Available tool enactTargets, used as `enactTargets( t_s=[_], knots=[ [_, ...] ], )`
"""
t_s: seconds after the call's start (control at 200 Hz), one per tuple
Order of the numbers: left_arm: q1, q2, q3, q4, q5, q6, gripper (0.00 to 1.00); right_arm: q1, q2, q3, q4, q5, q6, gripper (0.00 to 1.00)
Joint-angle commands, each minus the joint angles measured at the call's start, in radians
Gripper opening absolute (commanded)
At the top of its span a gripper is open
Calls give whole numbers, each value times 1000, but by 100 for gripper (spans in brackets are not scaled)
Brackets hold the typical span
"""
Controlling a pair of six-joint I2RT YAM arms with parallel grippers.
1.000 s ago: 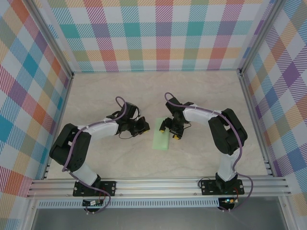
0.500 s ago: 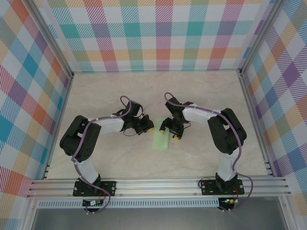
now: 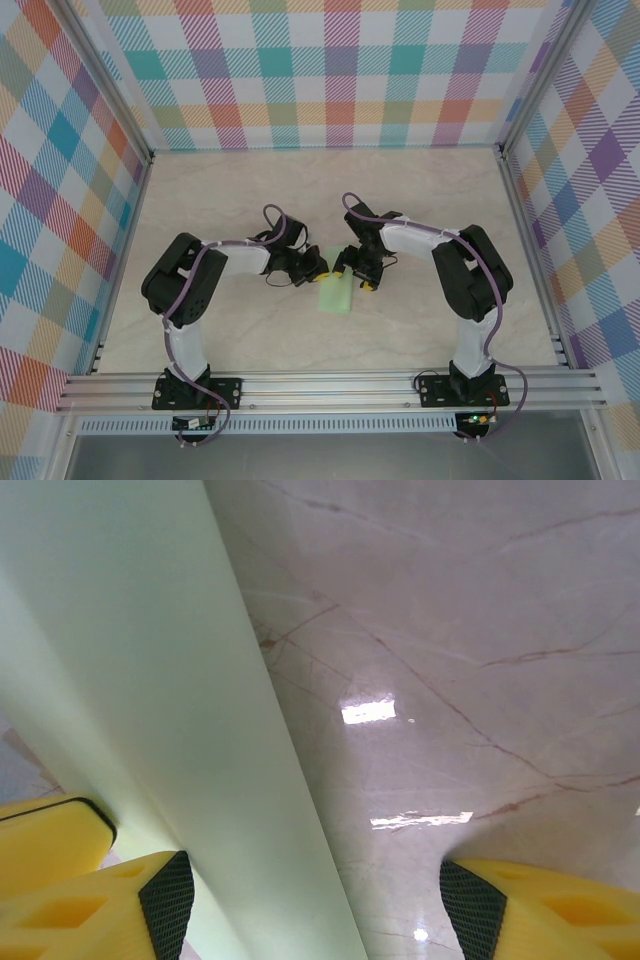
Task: Fold a paper plane with a square sheet of paper (pick it up from the middle)
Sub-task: Hold the square sheet of paper at the center of the table.
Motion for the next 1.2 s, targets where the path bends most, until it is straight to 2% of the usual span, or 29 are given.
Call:
enactTargets(
  t_s=[0.0,0.3,0.52,0.64,0.685,0.88,1.045,1.195],
  knots=[
    [-11,23,18,-32,-7,1,0,11,112,-64,10,85,-5,71],
    [-12,28,5,-120,-80,49,0,12,69,-55,28,69,-34,73],
    [-12,44,-11,-117,-86,55,0,-2,-104,-35,31,72,-117,76],
    [-12,48,-20,-112,-91,55,0,-32,-227,-114,133,19,-107,74],
    [-12,50,-23,-110,-92,55,0,-40,-264,-152,199,-33,-105,69],
    [-12,58,-19,-115,-91,62,0,-46,-299,-248,409,-215,-85,26],
    [-12,60,-15,-125,-96,66,0,-47,-248,-287,505,-269,-59,1],
    [-12,60,-13,-127,-97,65,0,-54,-220,-319,550,-285,-57,0]
  ],
)
